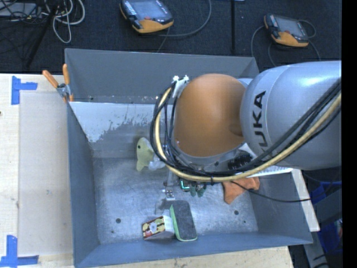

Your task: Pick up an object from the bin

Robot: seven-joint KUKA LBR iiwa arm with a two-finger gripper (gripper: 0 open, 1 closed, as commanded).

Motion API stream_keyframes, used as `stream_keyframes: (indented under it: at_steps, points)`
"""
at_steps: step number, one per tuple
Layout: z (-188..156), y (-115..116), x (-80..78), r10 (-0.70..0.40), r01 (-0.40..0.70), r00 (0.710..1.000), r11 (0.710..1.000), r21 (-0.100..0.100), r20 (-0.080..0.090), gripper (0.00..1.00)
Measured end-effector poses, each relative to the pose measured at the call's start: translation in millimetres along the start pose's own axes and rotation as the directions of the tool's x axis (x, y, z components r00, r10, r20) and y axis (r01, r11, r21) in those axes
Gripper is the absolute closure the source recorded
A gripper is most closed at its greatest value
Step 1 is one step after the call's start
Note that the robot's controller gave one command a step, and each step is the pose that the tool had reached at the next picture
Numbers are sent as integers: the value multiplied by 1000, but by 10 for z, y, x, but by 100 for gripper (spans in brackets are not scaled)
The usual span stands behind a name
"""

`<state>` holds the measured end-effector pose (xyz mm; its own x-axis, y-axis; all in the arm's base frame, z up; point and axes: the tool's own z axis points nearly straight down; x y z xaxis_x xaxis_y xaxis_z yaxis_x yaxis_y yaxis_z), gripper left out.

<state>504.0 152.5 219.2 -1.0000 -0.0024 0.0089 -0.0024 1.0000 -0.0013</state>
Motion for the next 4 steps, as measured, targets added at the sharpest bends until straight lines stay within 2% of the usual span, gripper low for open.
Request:
stream_keyframes:
  at_steps: [1,2,3,4]
  points:
    - [-35,-10,-18,4,-4,1000,1000,-1,7,0]
    - [557,-139,111,-80,80,997,997,-1,11,0]
    - [785,-478,317,-167,167,986,986,2,3,0]
    - [967,-517,320,-244,244,970,970,1,5,0]
